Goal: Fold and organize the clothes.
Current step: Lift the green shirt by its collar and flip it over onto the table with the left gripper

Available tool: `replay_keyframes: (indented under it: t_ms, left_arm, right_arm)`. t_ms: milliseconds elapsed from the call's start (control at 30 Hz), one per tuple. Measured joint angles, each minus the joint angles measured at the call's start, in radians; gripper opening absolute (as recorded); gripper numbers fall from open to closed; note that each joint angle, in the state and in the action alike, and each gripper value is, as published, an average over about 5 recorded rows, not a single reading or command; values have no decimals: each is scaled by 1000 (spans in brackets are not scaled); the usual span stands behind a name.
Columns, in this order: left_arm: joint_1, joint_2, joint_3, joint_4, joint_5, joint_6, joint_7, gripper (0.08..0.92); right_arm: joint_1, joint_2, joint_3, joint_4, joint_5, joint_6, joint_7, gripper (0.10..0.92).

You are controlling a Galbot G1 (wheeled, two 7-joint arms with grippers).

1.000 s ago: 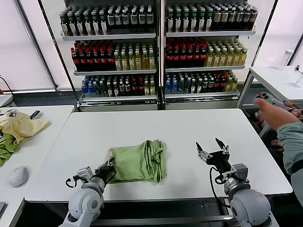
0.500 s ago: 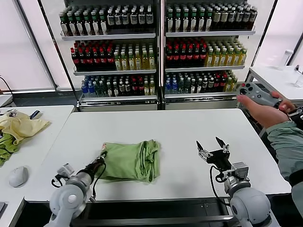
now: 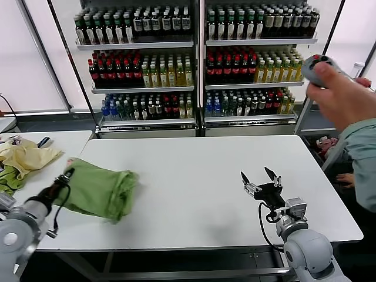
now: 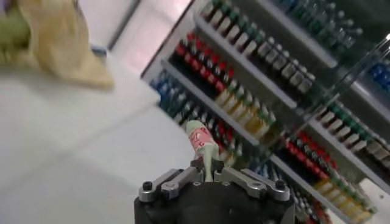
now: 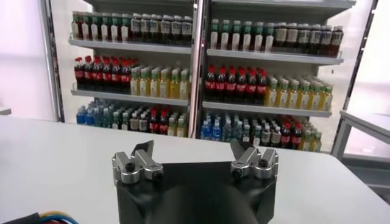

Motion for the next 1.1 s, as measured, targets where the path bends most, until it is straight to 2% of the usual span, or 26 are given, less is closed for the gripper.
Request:
replay_keyframes:
  t_ms: [167, 333, 767, 1100]
  left_arm:
    - [-10, 37, -9, -63, 44, 6, -12, 127]
    - [-27, 15, 91, -99, 171, 9, -11, 127]
    - [-126, -183, 532, 13, 689, 15, -13, 127]
    - [-204, -309, 777, 124, 925, 19, -39, 127]
  right_arm:
    - [-2, 3, -1, 1, 5, 7, -3, 823]
    - [-7, 10, 2, 5, 6, 10, -3, 823]
    - [-21, 19, 26, 19, 3, 12, -2, 823]
    - [-21, 20, 44, 23, 3, 15, -5, 823]
